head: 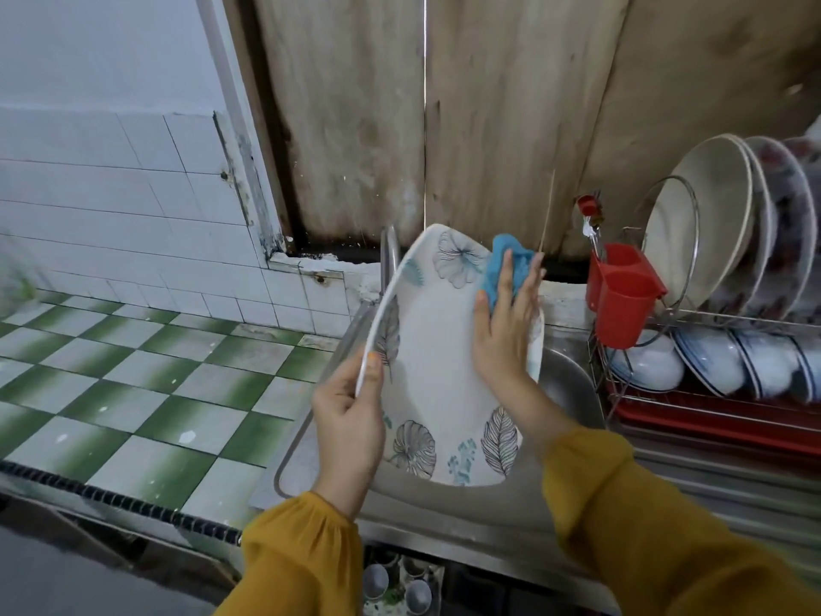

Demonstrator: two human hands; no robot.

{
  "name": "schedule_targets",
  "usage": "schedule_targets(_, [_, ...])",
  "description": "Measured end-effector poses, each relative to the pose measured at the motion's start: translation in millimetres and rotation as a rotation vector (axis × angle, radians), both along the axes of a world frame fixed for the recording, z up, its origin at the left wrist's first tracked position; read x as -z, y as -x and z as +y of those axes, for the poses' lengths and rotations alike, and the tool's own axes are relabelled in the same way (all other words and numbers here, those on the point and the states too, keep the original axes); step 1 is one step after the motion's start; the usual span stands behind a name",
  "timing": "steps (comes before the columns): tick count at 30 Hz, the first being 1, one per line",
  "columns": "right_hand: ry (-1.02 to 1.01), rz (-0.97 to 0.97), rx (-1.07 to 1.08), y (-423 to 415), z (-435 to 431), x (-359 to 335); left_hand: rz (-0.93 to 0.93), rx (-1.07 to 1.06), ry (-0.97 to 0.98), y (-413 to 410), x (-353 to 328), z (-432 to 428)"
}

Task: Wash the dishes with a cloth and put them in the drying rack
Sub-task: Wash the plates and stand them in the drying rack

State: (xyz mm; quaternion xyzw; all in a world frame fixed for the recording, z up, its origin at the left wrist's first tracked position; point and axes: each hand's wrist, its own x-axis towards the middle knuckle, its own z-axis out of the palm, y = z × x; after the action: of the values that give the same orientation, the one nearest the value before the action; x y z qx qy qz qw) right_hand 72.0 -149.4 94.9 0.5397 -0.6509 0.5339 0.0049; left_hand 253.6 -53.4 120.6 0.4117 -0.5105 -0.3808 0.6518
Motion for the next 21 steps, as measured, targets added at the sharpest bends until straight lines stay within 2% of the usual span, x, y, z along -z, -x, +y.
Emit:
schedule_targets(2, [0.095, -0.024, -0.130, -30.6, 10.6, -15.6, -0.075, 0.018, 0.050, 9.1, -0.5, 2.9])
schedule_targets(5, [0.128, 0.185, -0.395, -72.4, 53.4, 16.7, -0.036, 0.002, 0.042, 10.1, -4.2, -4.4])
schedule_targets(7, [0.071, 0.342, -0.407, -68.5, 76.4, 54.5, 0.027, -0.003, 0.017, 3.3, -6.4, -9.7])
schedule_targets(9, [-0.056, 0.288, -0.267, -45.5, 77.8, 78.1, 0.077, -0.006, -0.002, -3.2, -8.1, -11.5])
schedule_targets(11, [-0.215, 0.085, -0.065, -20.6, 63.5, 81.2, 0.108, -0.002, -0.017, -6.1, -9.8, -10.8])
schedule_targets(13, [-0.291, -0.144, 0.089, -5.9, 48.0, 65.4, 0.058, -0.007, -0.009, -8.1, -6.6, -9.0])
schedule_targets(15, [-0.232, -0.450, 0.178, 3.0, 36.3, 42.1, -0.022, 0.017, 0.031, -8.6, -2.3, -6.9])
schedule_targets(17, [-0.115, -0.930, 0.265, 17.5, 24.2, 25.2, -0.096, 0.017, 0.084, -10.1, 0.6, -5.8])
schedule_targets(18, [-0.091, -1.203, 0.272, 25.4, 17.6, 21.1, -0.097, 0.003, 0.097, -10.5, -0.4, -4.8])
schedule_targets(19, [-0.082, -1.389, 0.216, 31.2, 14.5, 19.7, -0.064, -0.014, 0.091, -11.6, -0.2, -4.6])
schedule_targets(21, [-0.031, -1.532, 0.049, 39.0, 7.8, 24.2, 0.009, -0.040, 0.045, -12.3, -2.3, -2.9])
